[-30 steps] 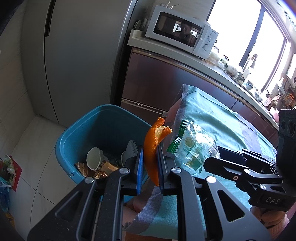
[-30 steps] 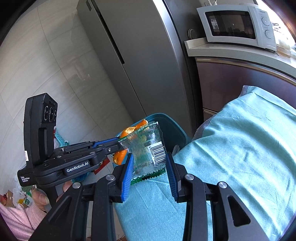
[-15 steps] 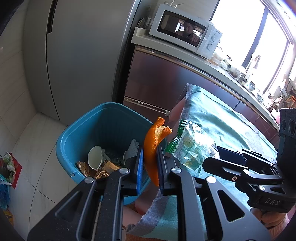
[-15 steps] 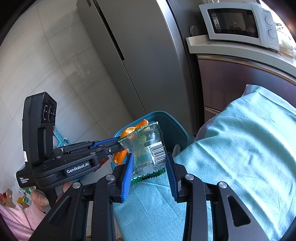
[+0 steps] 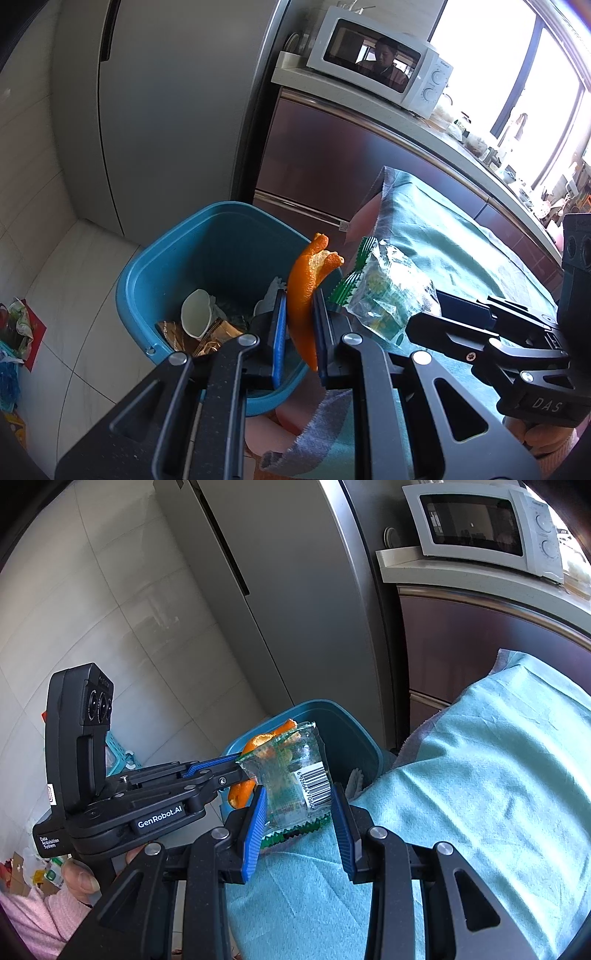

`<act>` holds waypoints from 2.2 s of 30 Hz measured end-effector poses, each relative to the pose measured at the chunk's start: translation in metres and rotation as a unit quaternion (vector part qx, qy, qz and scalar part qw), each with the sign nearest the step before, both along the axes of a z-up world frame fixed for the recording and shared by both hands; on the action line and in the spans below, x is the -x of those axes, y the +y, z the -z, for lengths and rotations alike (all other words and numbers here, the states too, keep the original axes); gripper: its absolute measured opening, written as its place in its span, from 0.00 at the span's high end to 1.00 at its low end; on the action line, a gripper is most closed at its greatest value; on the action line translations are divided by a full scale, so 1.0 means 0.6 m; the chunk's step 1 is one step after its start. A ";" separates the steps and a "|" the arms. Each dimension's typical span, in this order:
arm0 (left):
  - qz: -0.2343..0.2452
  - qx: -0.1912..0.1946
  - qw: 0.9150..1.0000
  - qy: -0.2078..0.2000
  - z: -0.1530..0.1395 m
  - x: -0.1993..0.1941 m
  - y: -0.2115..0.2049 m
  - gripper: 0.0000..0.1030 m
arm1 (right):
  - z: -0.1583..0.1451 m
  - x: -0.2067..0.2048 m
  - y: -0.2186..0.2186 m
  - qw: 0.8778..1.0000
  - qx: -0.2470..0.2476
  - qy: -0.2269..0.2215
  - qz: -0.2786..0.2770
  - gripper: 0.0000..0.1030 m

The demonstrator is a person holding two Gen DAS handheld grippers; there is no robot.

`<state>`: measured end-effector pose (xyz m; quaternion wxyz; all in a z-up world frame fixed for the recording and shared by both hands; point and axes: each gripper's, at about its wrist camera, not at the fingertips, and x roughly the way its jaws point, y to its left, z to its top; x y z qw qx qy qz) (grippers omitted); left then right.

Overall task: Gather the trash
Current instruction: 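Carry the orange peel and clear bag over the teal bin with both grippers, then open both grippers over the teal bin to drop peel and bag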

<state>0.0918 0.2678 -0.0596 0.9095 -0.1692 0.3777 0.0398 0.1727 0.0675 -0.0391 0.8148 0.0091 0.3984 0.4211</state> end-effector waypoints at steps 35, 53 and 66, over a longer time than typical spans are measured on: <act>-0.016 0.006 1.000 0.015 0.021 -0.018 0.016 0.86 | 0.005 -0.009 0.029 1.000 0.022 0.006 -0.006 0.68; -0.024 0.009 0.999 0.026 0.038 -0.027 0.022 0.86 | 0.019 -0.017 0.045 0.999 0.033 0.019 -0.003 0.68; -0.032 0.013 0.999 0.040 0.056 -0.039 0.028 0.86 | 0.031 -0.022 0.057 0.999 0.045 0.026 -0.001 0.68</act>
